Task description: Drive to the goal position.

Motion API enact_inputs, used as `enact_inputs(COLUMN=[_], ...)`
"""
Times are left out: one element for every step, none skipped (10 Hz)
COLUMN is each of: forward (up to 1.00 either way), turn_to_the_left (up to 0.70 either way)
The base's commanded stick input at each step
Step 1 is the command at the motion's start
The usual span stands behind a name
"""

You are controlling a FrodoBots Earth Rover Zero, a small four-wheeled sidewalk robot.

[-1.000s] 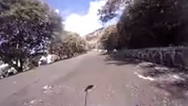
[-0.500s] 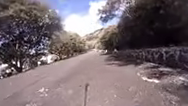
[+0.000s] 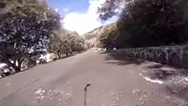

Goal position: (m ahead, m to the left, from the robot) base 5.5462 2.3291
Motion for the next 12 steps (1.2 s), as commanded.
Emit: enact_inputs(forward=[0.7, 0.7, 0.7, 0.7, 0.7, 0.7, 0.7, 0.7, 0.7, 0.7, 0.7, 0.7], turn_to_the_left=[-0.02, -0.01, 0.0, 0.0, 0.0, 0.0, 0.0, 0.0, -0.02, -0.03, -0.19, -0.23])
